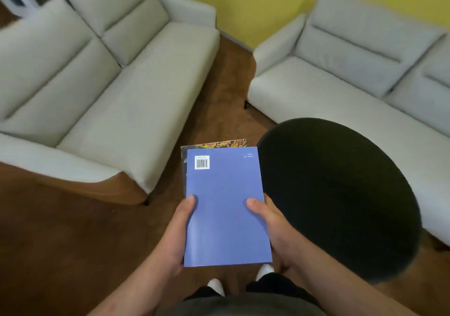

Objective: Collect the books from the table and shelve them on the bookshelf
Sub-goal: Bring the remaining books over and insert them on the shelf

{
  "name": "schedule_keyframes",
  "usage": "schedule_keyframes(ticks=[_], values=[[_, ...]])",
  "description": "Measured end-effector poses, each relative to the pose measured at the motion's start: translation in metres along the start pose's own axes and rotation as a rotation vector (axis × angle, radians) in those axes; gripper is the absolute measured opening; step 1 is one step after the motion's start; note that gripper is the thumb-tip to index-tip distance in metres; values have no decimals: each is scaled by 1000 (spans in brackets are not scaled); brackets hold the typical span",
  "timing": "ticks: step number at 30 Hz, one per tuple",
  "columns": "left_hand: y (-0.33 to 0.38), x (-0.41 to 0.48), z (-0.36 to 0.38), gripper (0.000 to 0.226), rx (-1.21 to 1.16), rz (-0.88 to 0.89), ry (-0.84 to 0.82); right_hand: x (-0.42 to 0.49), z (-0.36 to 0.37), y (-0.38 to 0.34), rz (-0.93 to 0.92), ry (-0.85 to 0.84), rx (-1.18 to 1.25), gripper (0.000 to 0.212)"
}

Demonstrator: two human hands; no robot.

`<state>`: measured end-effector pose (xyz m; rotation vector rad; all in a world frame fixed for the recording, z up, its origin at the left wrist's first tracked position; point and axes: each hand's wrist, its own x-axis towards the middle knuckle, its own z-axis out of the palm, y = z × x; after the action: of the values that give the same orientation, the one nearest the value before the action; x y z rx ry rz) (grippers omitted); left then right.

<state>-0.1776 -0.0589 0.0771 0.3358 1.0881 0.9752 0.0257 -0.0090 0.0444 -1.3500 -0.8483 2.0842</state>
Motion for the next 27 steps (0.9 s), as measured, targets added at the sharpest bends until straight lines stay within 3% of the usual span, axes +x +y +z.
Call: schedule_keyframes(ticks=[5,12,16,21,24,27], values=[[36,-41,-62,62,-249,50,211,42,88,-15,20,-264,-46,102],[73,-64,-132,63,-403,203,401,106,193,-27,107,-443,-148,119],[100,-60,-168,68,-454,263,540,154,248,-42,178,-577,-184,118],[137,-54,-209,94,-490,395,715,217,313,-60,207,-716,-293,118],[150,-57,-230,91,-624,410,751,245,353,-63,241,-795,-387,118],[161,-62,-251,69,-699,471,788,263,393,-60,277,-868,-450,118]])
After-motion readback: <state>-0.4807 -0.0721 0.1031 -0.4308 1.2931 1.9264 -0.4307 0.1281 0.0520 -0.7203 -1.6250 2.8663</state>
